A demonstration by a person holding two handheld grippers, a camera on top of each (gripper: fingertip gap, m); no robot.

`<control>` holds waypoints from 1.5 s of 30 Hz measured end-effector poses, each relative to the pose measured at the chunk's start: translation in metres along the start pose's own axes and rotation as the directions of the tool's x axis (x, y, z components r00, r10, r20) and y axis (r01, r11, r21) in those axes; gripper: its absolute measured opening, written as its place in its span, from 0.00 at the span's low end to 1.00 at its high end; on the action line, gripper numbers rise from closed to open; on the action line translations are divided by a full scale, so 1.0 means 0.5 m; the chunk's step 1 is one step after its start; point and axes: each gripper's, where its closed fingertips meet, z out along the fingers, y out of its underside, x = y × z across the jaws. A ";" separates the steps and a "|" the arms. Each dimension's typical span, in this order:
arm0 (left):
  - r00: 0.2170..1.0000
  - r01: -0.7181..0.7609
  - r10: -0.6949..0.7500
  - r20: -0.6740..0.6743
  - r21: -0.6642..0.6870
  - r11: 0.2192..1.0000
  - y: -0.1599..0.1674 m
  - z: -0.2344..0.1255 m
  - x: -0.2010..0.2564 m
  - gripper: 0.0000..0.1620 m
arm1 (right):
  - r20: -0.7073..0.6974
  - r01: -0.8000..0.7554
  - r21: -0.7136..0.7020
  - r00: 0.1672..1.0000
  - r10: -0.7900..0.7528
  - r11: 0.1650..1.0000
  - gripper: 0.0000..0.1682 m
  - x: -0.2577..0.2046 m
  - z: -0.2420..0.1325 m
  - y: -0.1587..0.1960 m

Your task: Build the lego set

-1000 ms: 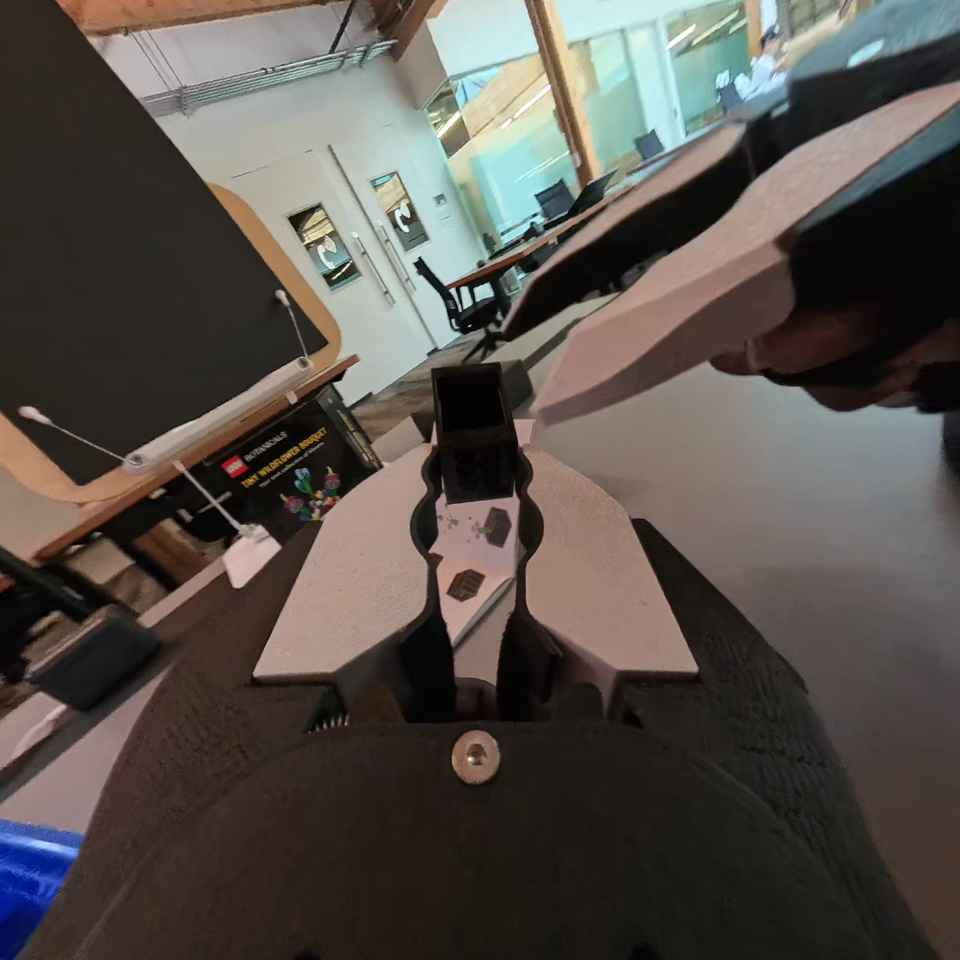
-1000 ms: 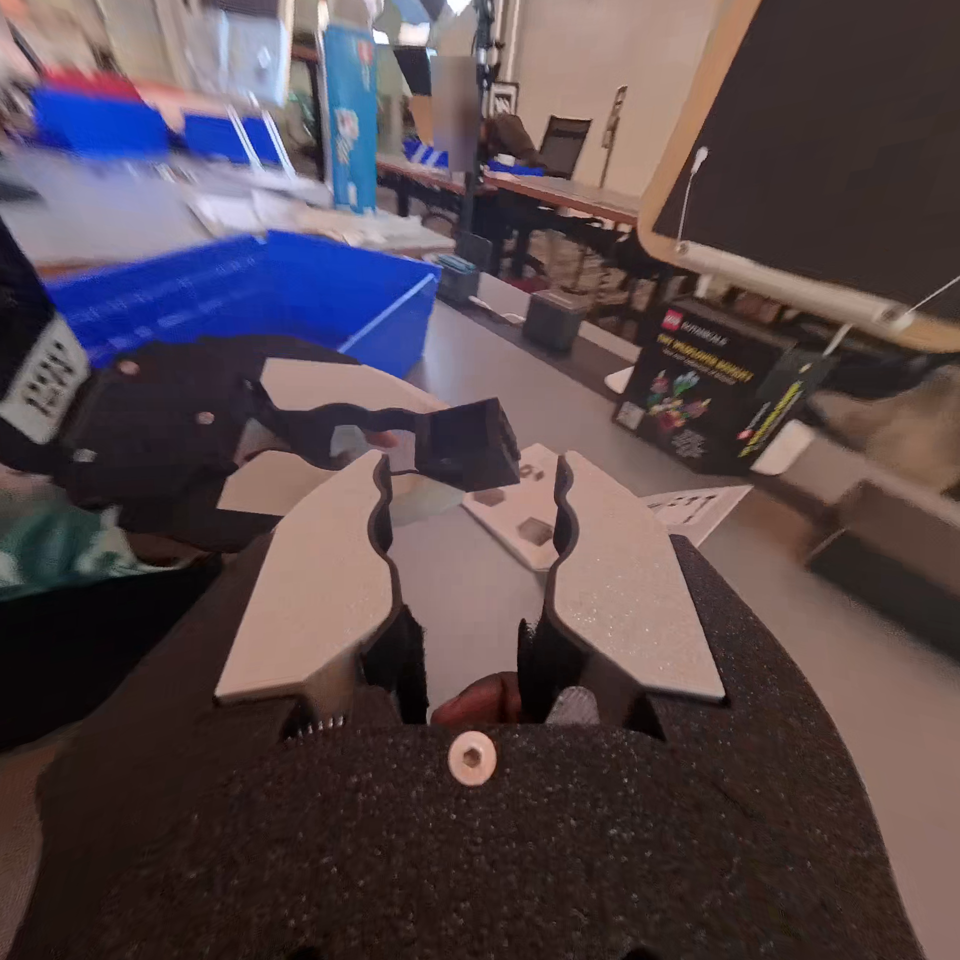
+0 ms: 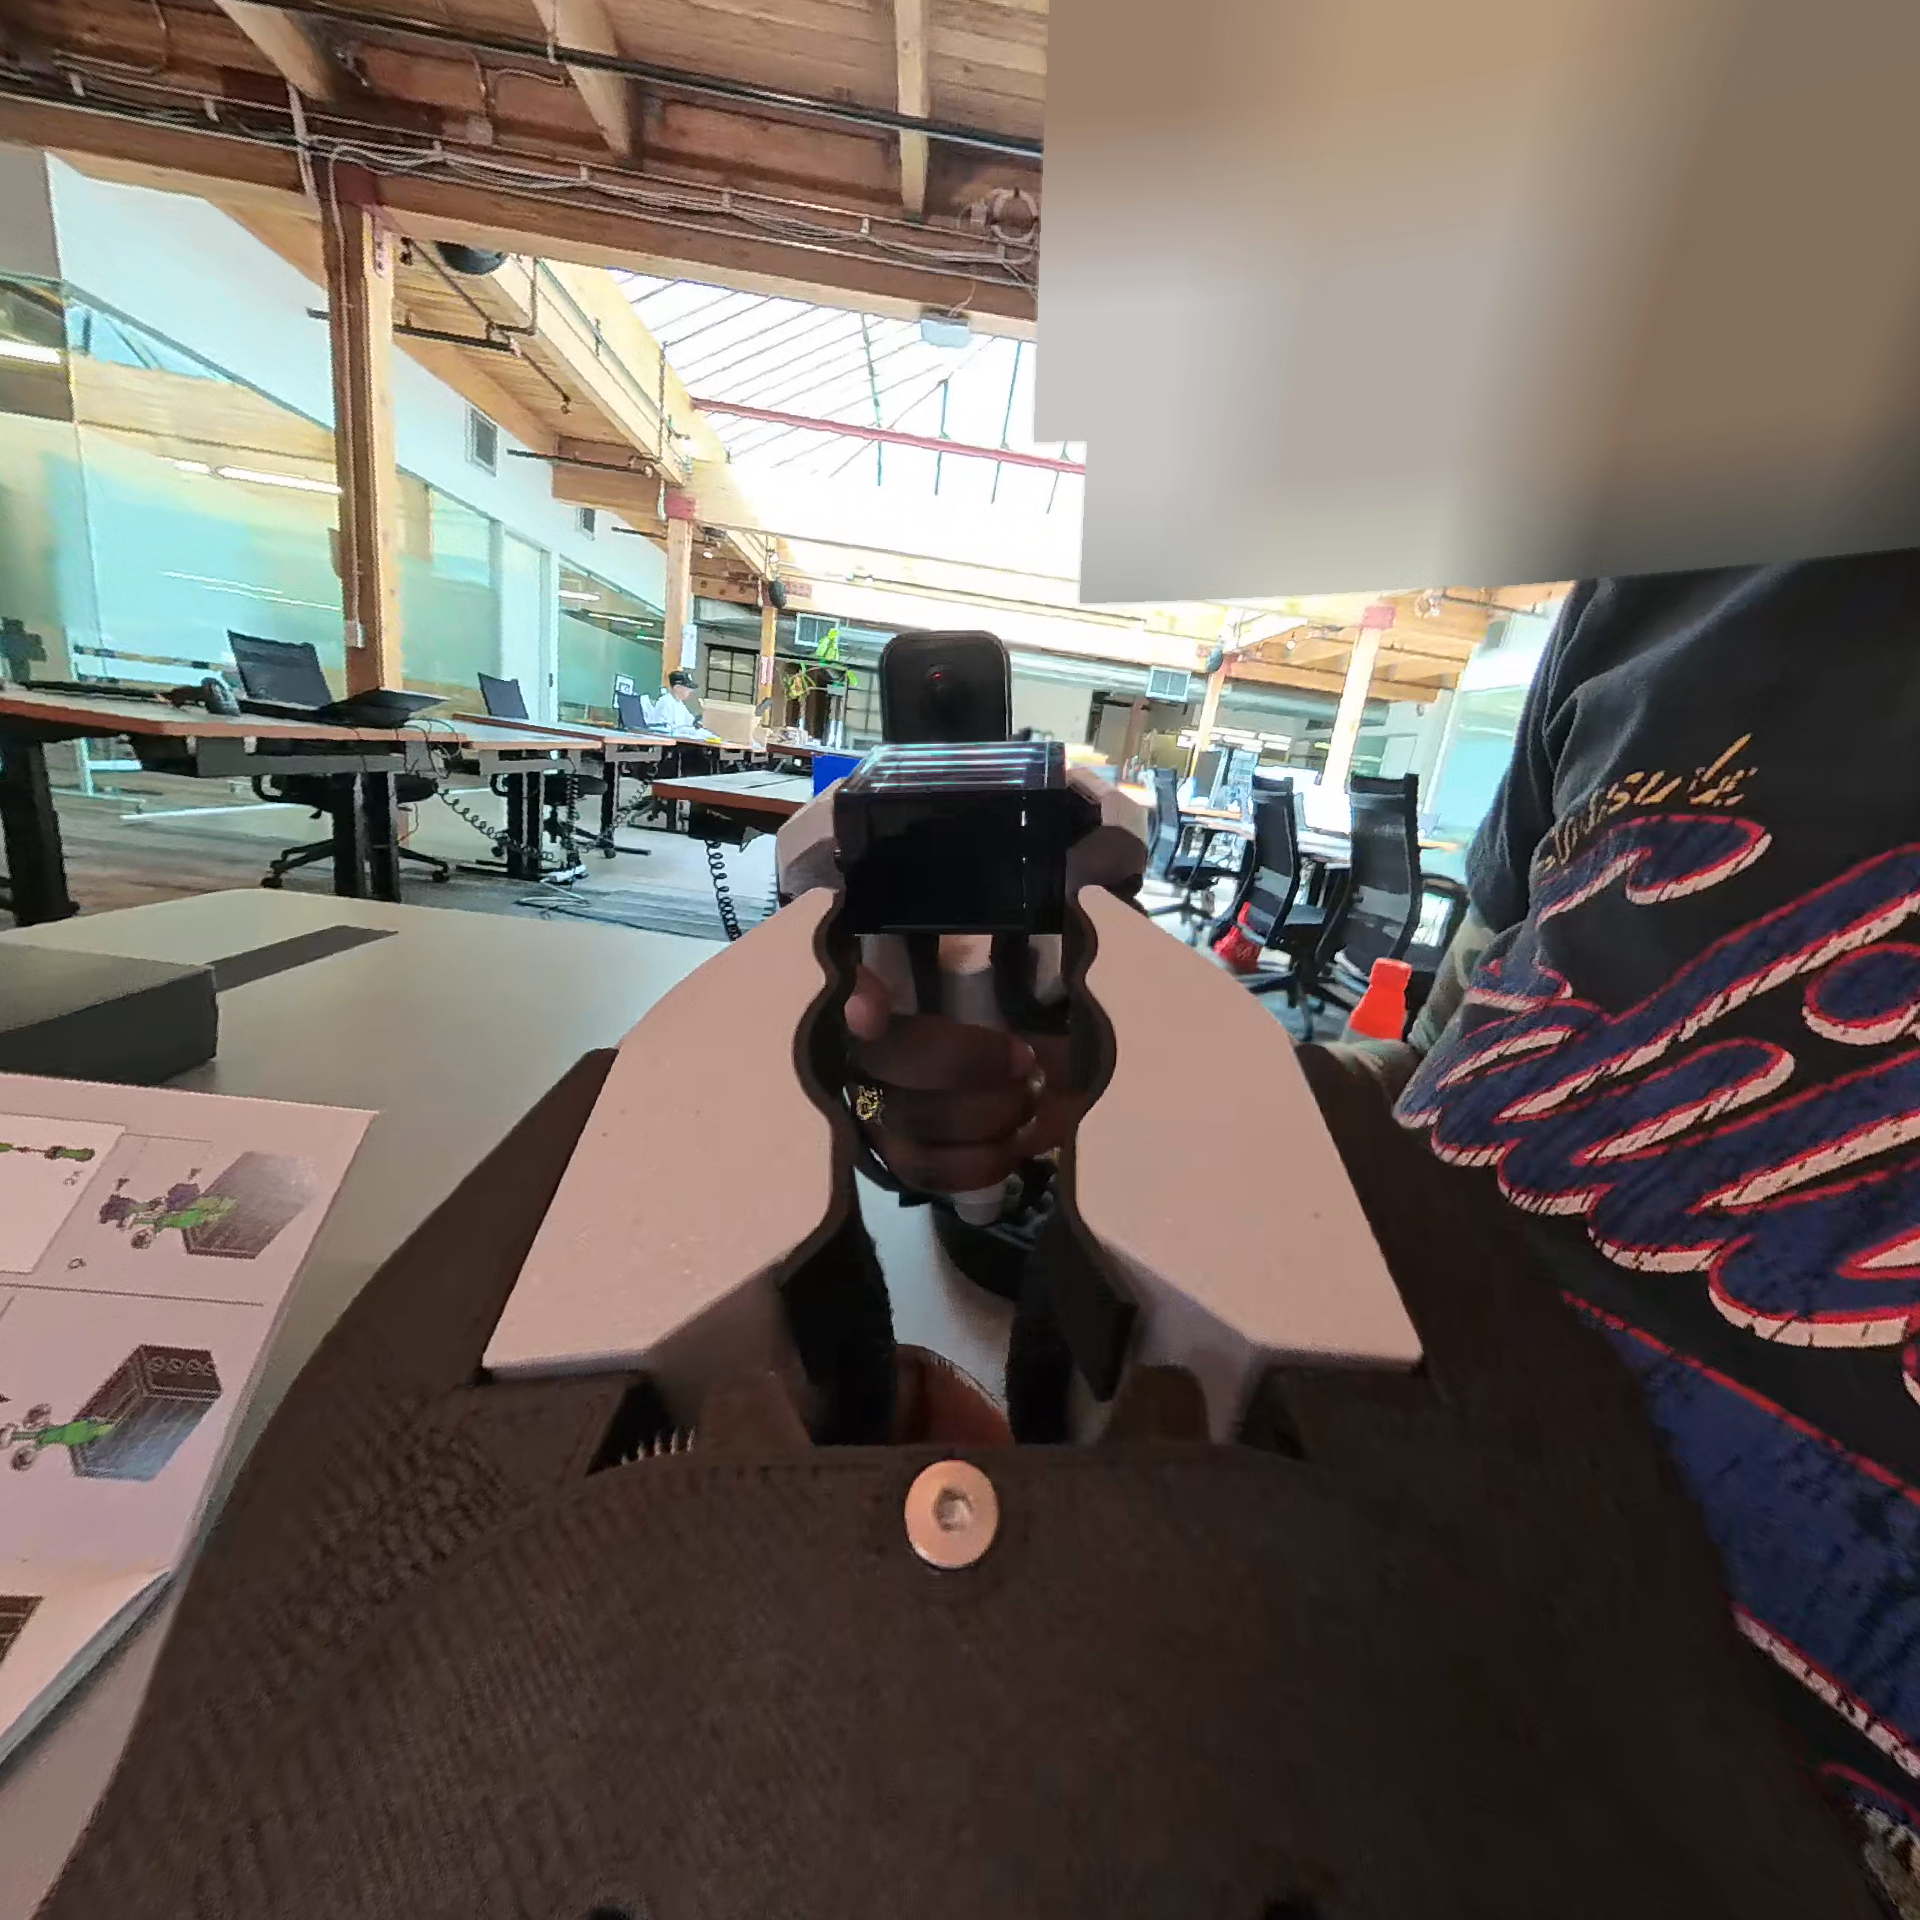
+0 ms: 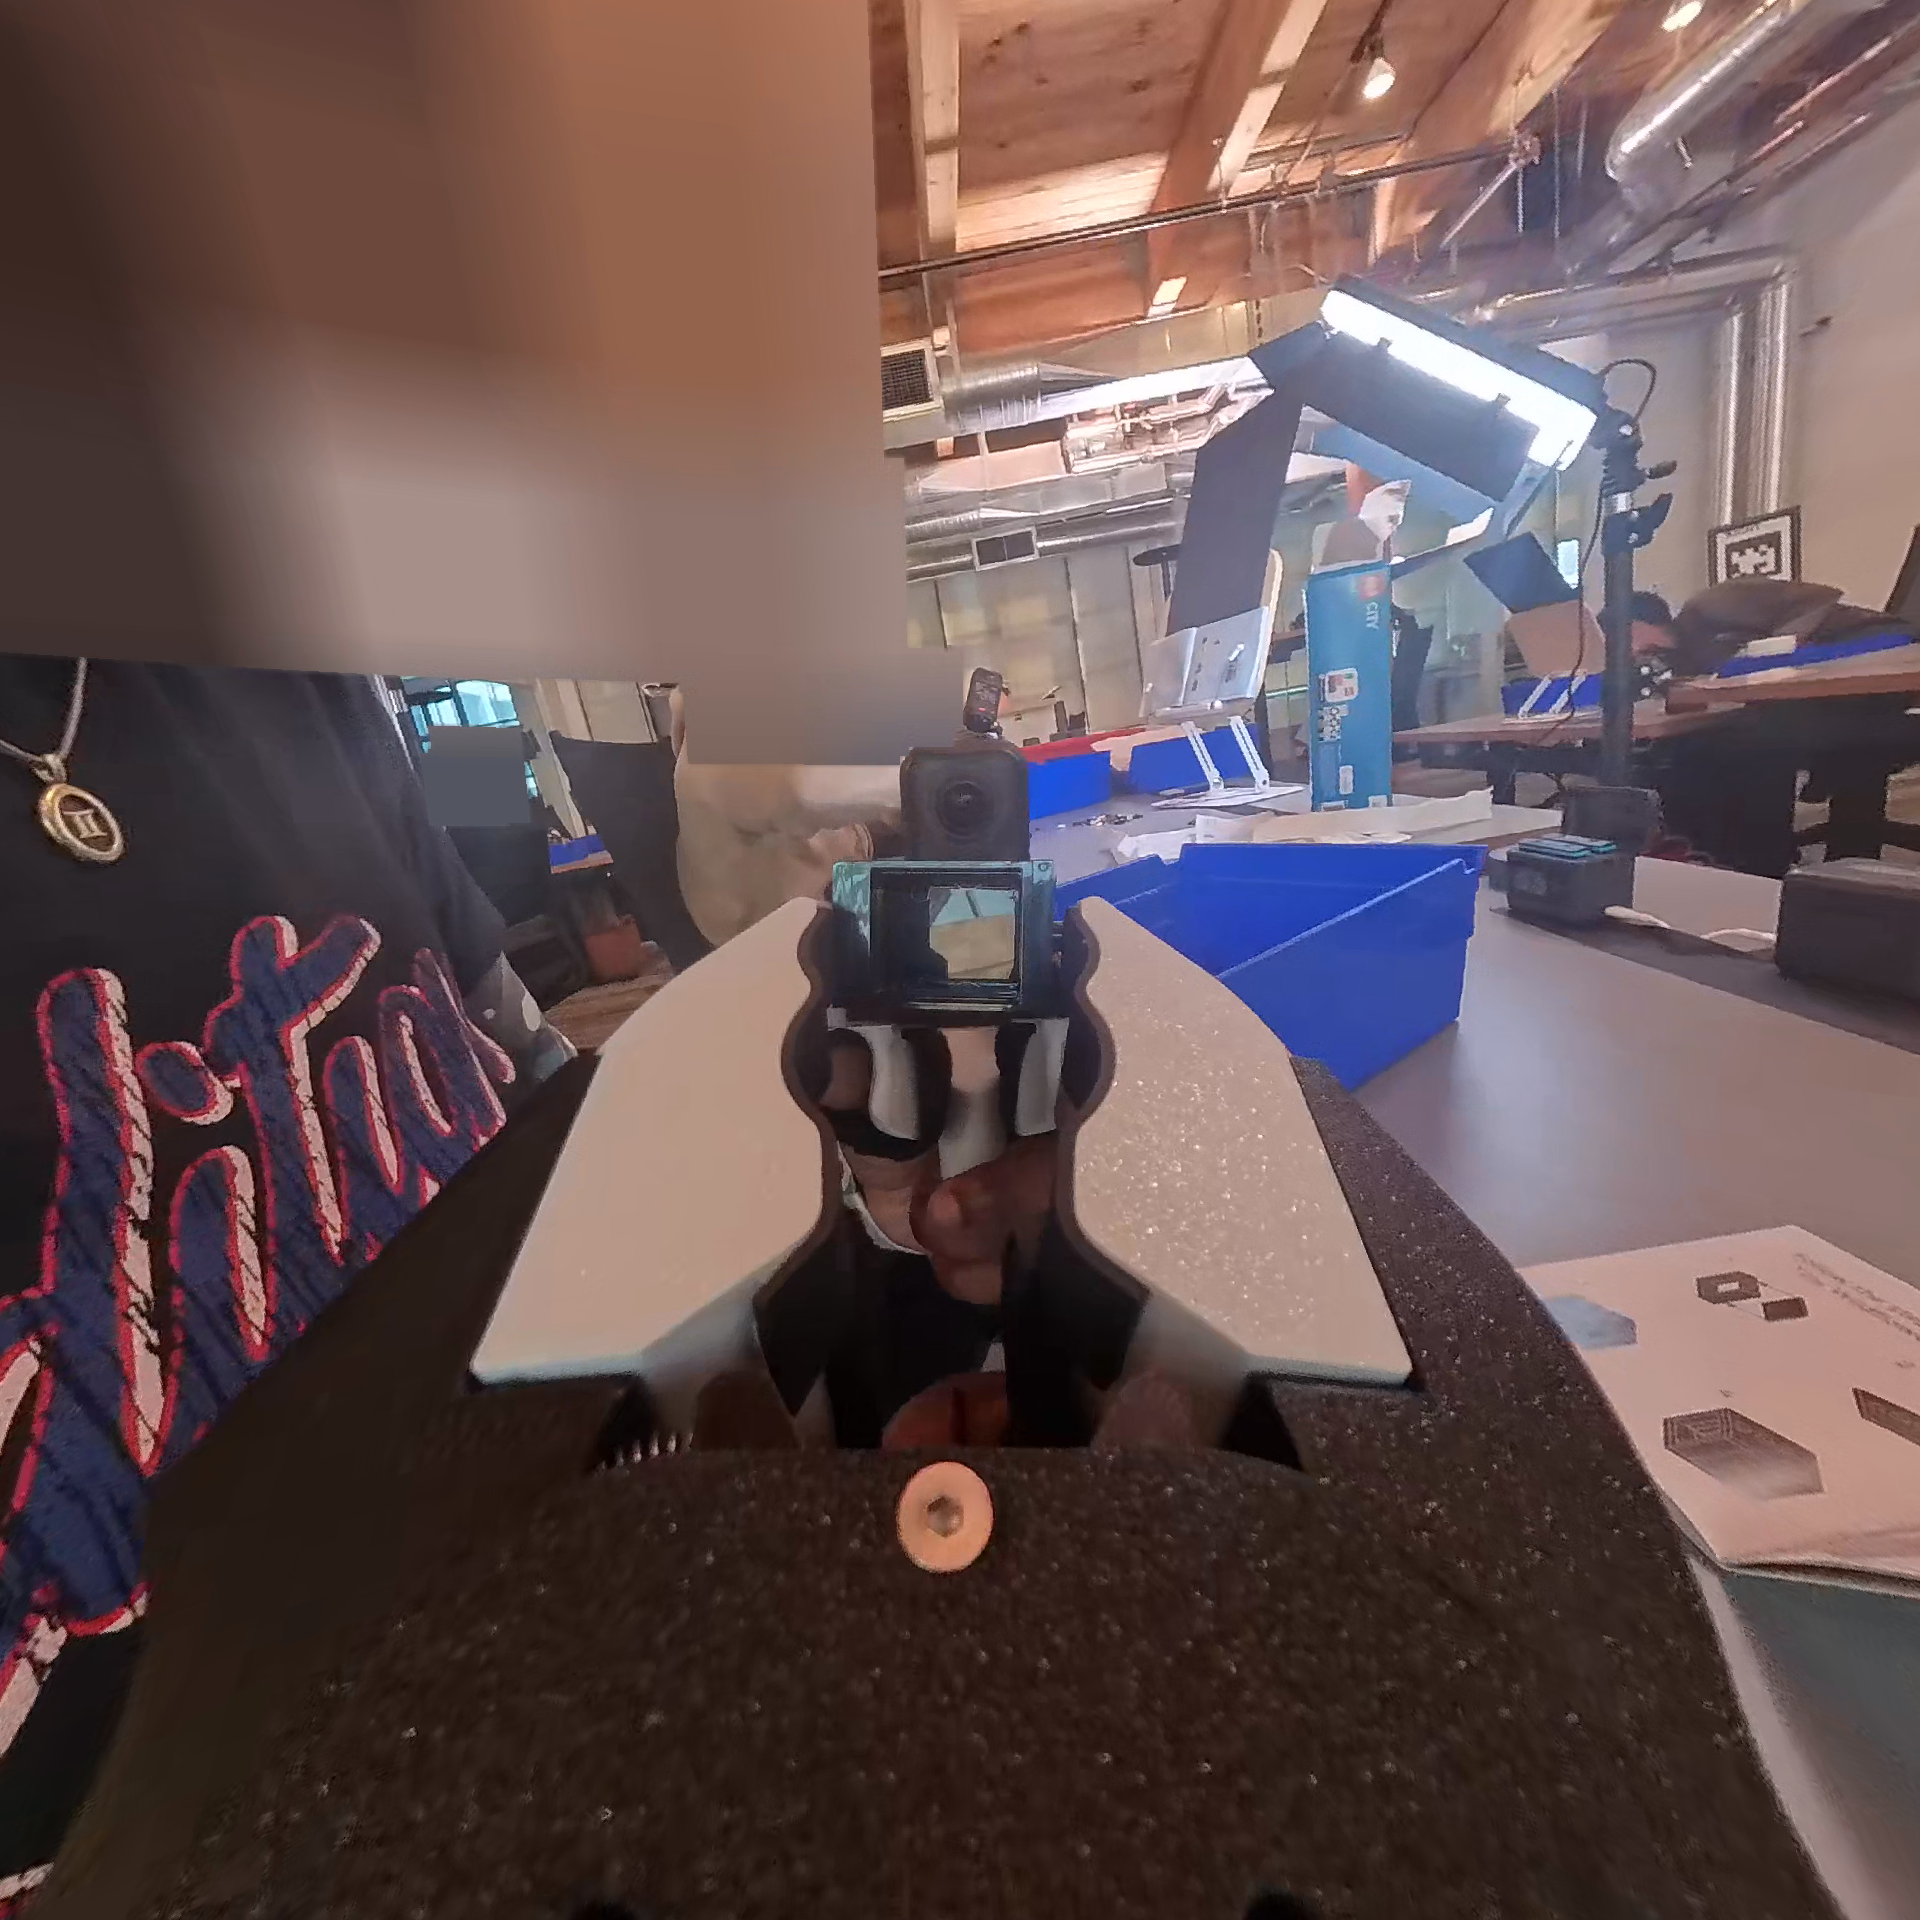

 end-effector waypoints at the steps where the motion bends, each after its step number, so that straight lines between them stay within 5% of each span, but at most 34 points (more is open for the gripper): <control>1: 1.000 -0.021 0.021 0.001 -0.012 1.000 0.001 -0.001 0.003 0.24 | 0.007 0.006 -0.005 1.000 -0.006 1.000 0.25 -0.003 0.000 0.001; 9: 0.999 -0.038 0.039 0.013 -0.042 0.998 0.013 0.005 0.002 0.24 | -0.017 0.069 -0.072 0.997 -0.071 0.995 0.25 -0.002 -0.013 0.008; 11: 0.997 -0.056 0.058 0.047 -0.039 0.998 0.011 0.002 -0.008 0.32 | -0.028 0.117 -0.141 0.992 -0.122 0.983 0.25 0.001 -0.019 0.021; 14: 1.000 -0.011 0.012 0.017 -0.062 0.998 0.022 0.000 -0.004 0.24 | -0.030 0.132 -0.187 0.990 -0.140 0.973 0.25 -0.001 -0.026 0.033; 36: 0.998 0.016 -0.008 0.058 -0.143 0.990 0.055 0.004 -0.022 0.24 | -0.084 0.126 -0.259 0.985 -0.152 0.957 0.24 0.023 -0.056 0.045; 45: 0.973 -0.005 0.047 0.228 -0.182 0.983 0.066 -0.010 -0.075 0.25 | -0.323 0.093 -0.500 0.902 -0.285 0.861 0.24 0.120 -0.131 0.045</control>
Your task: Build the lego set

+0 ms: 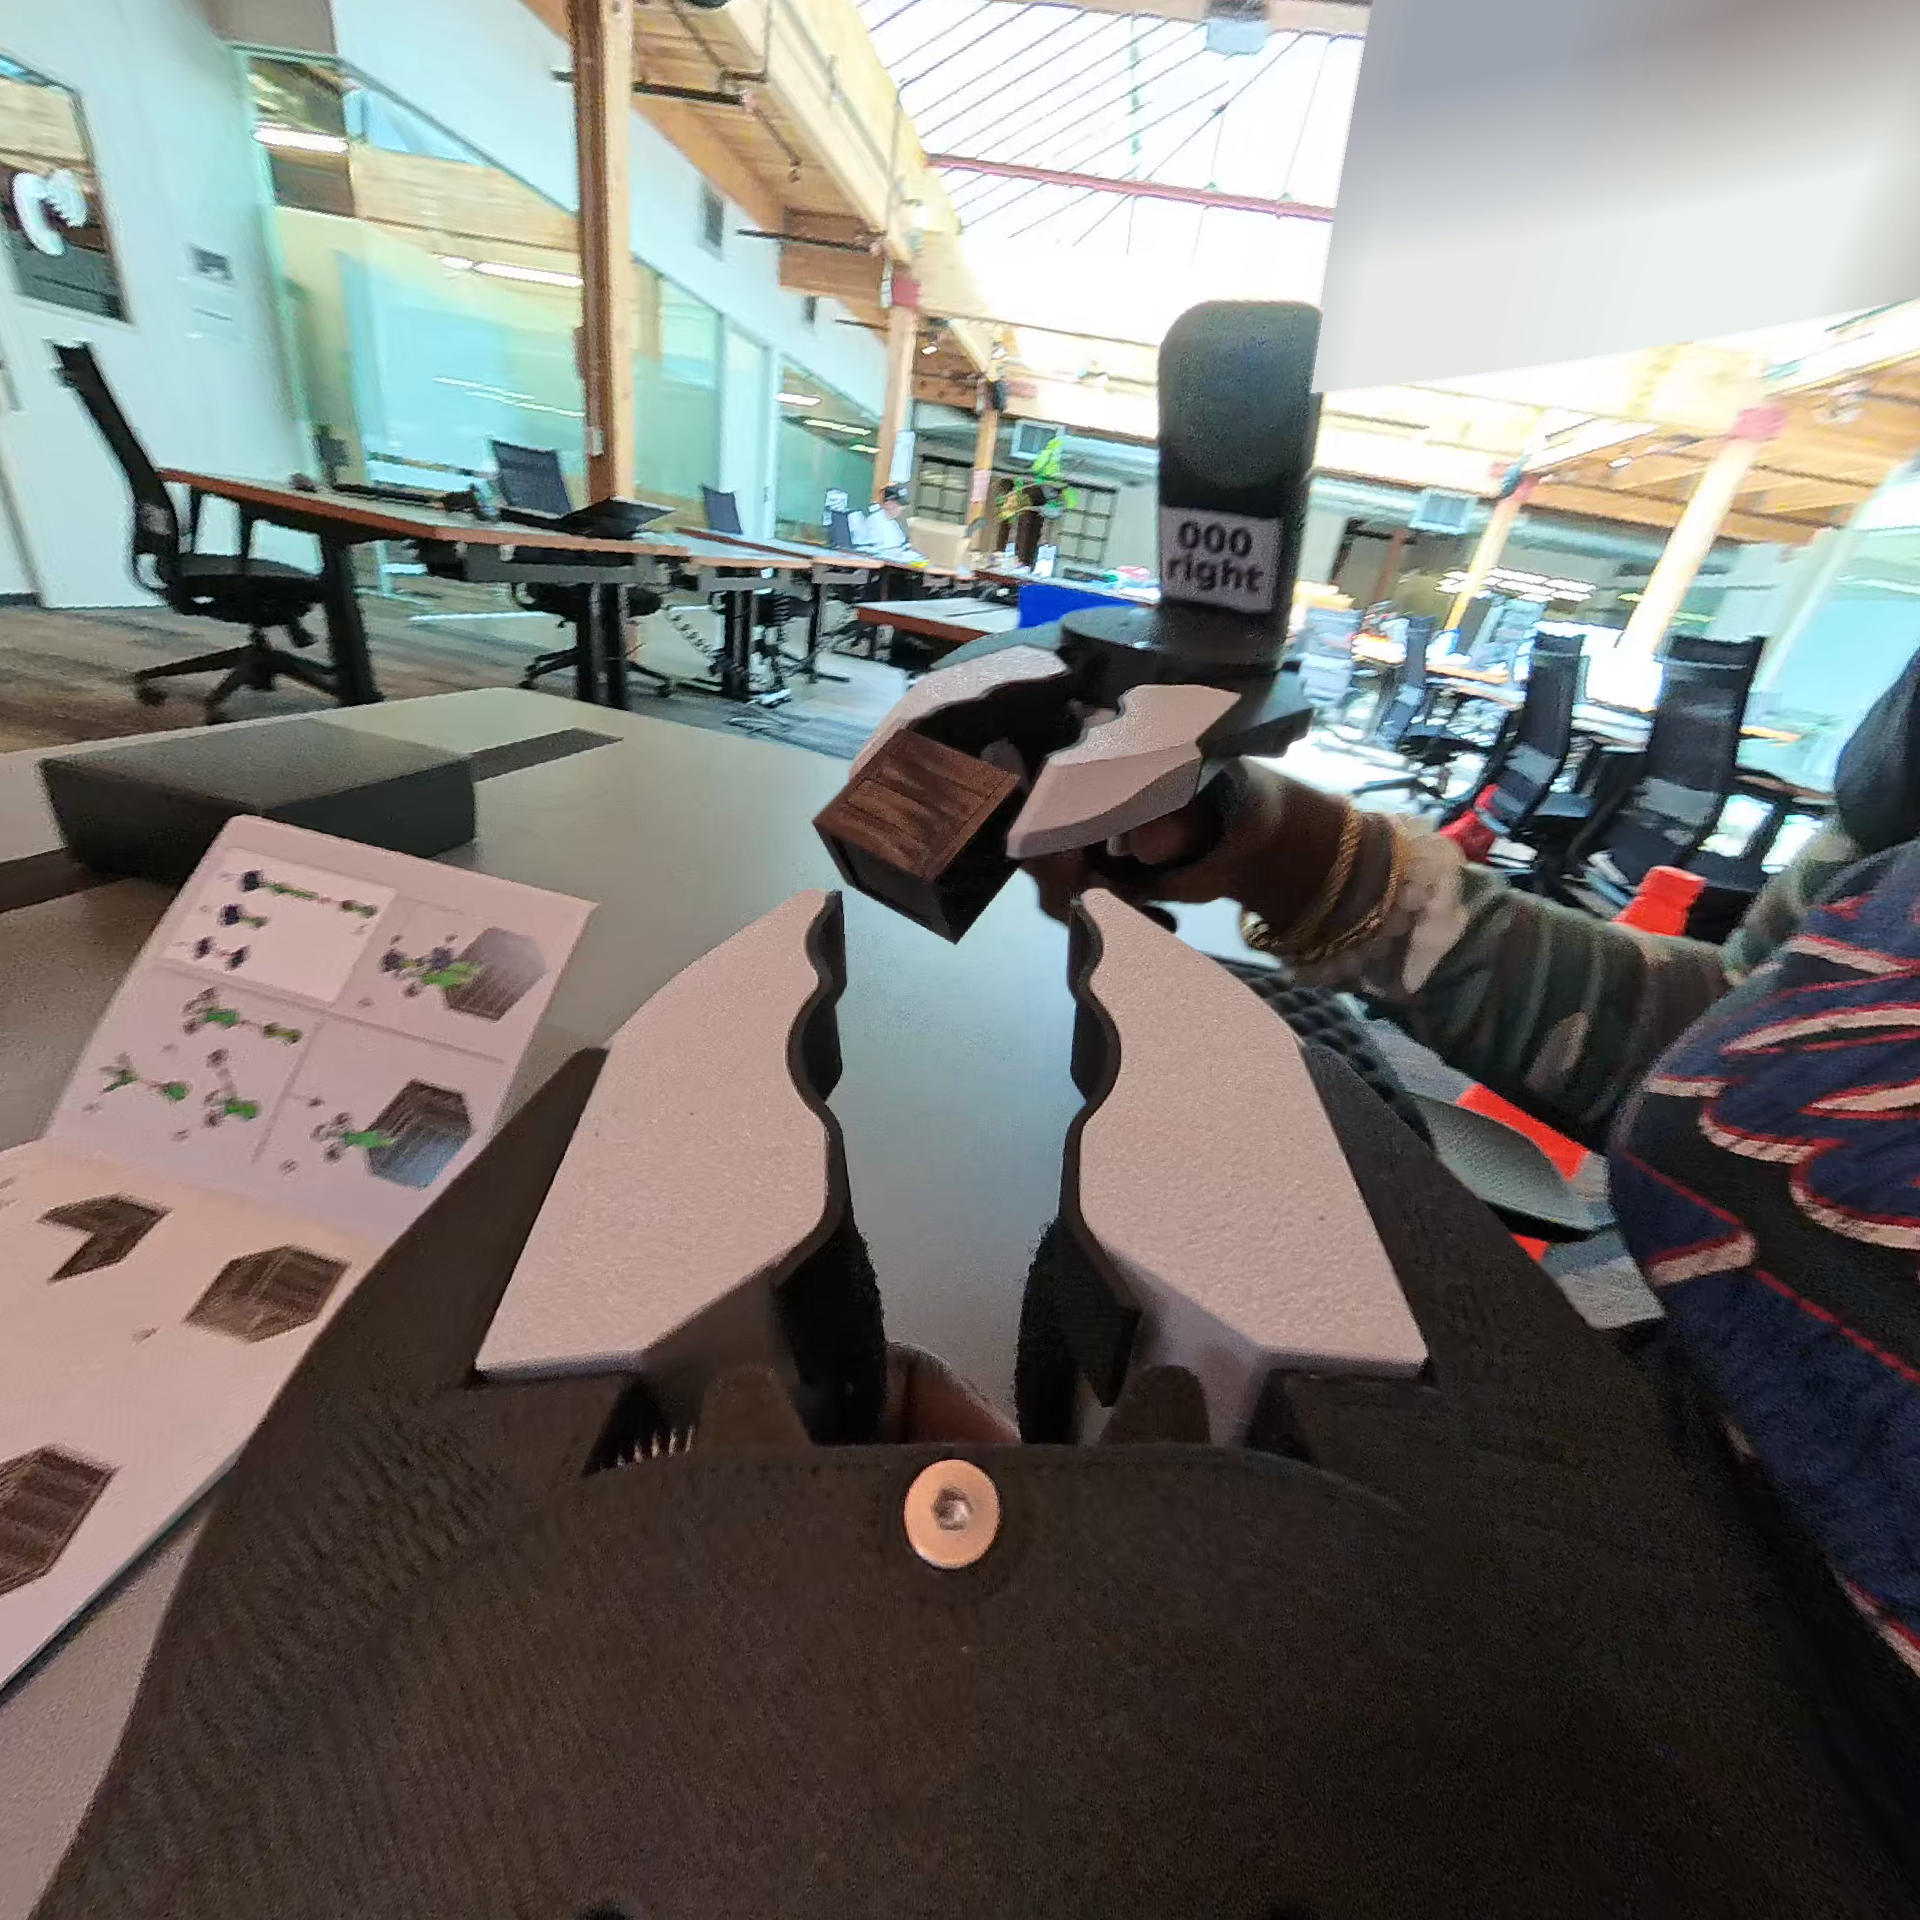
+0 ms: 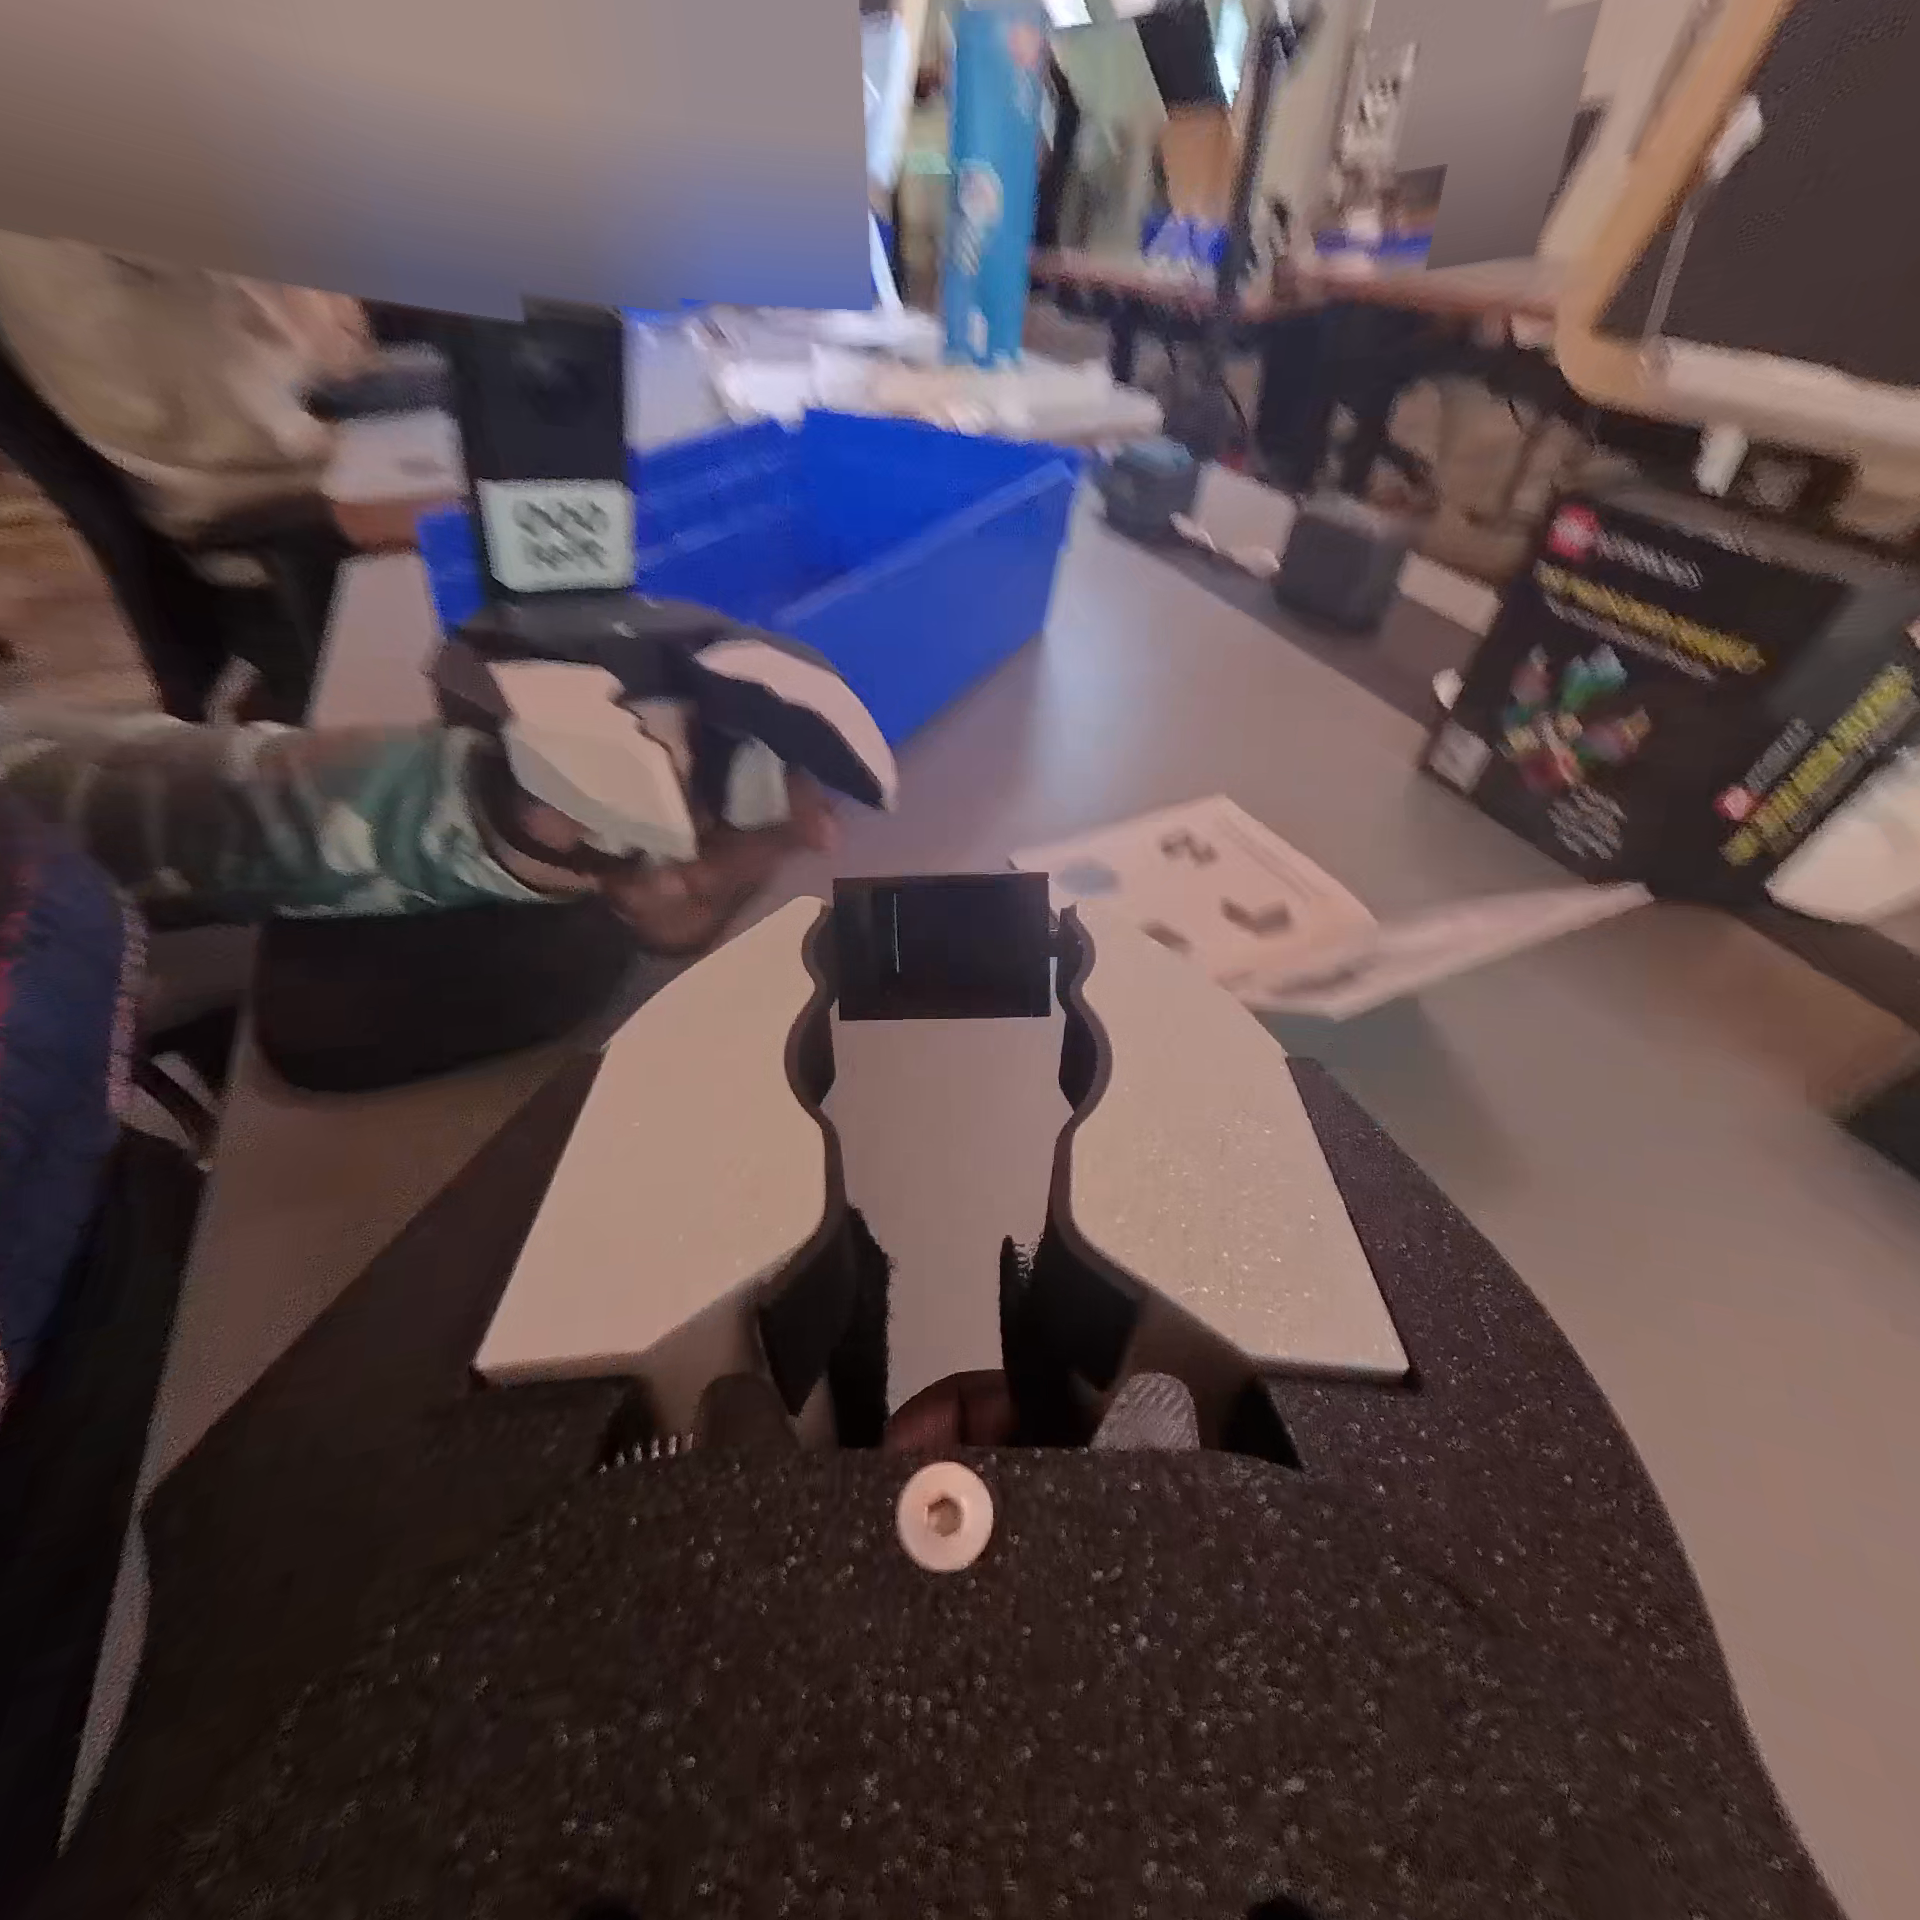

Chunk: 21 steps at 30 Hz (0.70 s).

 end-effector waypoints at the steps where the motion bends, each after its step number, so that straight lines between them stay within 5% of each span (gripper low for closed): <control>1: 1.000 -0.006 0.006 0.031 -0.012 1.000 0.003 -0.001 -0.009 0.25 | -0.039 -0.012 -0.066 0.999 0.009 0.998 0.24 0.018 -0.003 0.017; 11: 0.980 -0.087 0.115 0.161 -0.170 0.982 0.049 0.000 -0.048 0.25 | -0.225 -0.181 -0.535 0.972 0.067 0.826 0.24 0.112 -0.023 0.171; 21: 0.968 -0.149 0.201 0.150 -0.301 0.942 0.090 0.006 -0.049 0.25 | -0.294 -0.281 -0.614 0.949 0.117 0.737 0.24 0.129 -0.025 0.224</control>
